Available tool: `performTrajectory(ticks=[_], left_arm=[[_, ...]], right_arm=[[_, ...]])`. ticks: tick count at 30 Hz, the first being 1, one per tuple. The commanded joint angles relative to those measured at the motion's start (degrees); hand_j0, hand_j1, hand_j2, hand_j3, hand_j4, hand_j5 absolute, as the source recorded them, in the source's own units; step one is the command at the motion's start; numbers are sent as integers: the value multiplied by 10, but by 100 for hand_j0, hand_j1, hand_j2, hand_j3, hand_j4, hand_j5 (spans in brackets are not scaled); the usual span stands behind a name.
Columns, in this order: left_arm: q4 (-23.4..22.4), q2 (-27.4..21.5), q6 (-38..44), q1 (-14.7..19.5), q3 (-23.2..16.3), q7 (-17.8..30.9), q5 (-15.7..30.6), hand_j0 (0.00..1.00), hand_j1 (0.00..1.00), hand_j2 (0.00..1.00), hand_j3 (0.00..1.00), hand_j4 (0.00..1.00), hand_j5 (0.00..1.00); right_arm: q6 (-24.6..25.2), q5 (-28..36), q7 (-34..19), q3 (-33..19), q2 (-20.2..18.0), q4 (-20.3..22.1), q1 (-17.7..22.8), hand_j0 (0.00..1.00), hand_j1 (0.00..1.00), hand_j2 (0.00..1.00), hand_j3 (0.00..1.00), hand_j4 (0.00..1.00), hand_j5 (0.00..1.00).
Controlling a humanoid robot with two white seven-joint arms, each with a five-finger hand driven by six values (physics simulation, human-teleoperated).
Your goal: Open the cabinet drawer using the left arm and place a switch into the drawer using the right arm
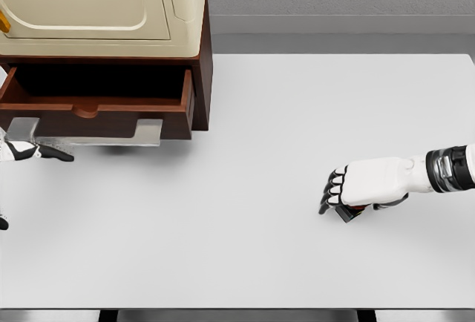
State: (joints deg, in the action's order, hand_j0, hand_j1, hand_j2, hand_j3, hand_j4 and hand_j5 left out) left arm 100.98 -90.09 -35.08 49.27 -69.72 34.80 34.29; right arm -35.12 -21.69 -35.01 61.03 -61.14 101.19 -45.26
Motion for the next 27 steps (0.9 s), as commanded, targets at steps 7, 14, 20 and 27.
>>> performTrajectory(ticks=[7, 14, 20, 27], left_arm=[[0, 25, 1, -27, -15, 2, -18, 100, 100, 100, 100, 100, 100], [0, 52, 1, -27, -14, 2, -30, 100, 100, 100, 100, 100, 100], [0, 56, 1, -27, -13, 2, -38, 100, 100, 100, 100, 100, 100], [-1, 56, 1, -27, -12, 2, -39, 100, 100, 100, 100, 100, 100]], right_arm=[[1, 2, 0, 0, 1, 0, 2, 79, 79, 79, 79, 79, 79], [1, 2, 0, -6, 2, 0, 0, 71, 71, 71, 71, 71, 71], [1, 2, 0, -7, 2, 0, -1, 73, 73, 73, 73, 73, 73], [1, 2, 0, -6, 1, 0, -1, 69, 69, 69, 69, 69, 69]])
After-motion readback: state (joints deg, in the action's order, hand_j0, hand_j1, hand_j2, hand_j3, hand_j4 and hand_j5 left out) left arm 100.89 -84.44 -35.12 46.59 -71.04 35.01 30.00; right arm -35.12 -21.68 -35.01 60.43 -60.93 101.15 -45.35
